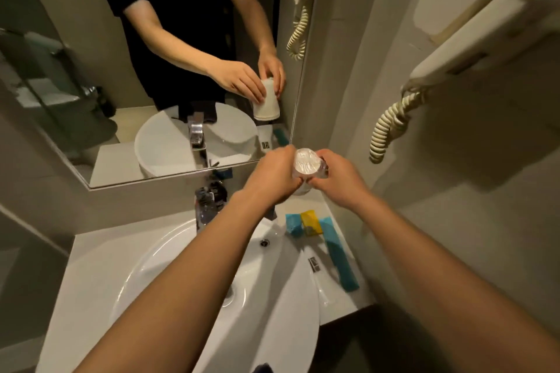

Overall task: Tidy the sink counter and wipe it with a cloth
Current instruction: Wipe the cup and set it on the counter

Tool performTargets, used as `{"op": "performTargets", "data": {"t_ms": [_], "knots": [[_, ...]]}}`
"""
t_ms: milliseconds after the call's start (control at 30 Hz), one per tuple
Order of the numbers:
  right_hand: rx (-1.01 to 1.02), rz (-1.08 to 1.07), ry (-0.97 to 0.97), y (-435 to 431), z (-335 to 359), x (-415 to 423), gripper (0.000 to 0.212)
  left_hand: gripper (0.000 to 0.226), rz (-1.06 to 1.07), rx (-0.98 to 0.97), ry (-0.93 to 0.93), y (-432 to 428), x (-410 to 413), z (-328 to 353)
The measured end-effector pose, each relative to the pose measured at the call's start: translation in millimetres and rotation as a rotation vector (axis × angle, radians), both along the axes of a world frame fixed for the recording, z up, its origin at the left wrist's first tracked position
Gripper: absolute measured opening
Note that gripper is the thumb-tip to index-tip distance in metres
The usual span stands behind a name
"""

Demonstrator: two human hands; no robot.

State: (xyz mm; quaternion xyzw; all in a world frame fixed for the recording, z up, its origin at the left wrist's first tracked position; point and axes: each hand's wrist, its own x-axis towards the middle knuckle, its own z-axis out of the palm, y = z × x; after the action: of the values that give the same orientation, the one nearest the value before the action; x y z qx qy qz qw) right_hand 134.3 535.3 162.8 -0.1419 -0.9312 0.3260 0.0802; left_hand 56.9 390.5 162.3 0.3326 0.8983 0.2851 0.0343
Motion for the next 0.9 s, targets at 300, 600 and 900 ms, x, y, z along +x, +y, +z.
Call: {"op": "performTargets", "data": {"t_ms": [300,600,900], "knots": [[-0.076,-0.051,-0.143,54,-81,-40,0.048,0.034,0.036,-0.006,-0.148,62,-33,-83],[-0.101,-0.109,-0.224,76,-143,-81,0.044,0.038,0.098,-0.044,-0.291,101,-72,-155],[-0.118,-0.166,-0.297,88,-176,-99,0.037,0.033,0.104,-0.026,-0.340,120,-87,-196]]}}
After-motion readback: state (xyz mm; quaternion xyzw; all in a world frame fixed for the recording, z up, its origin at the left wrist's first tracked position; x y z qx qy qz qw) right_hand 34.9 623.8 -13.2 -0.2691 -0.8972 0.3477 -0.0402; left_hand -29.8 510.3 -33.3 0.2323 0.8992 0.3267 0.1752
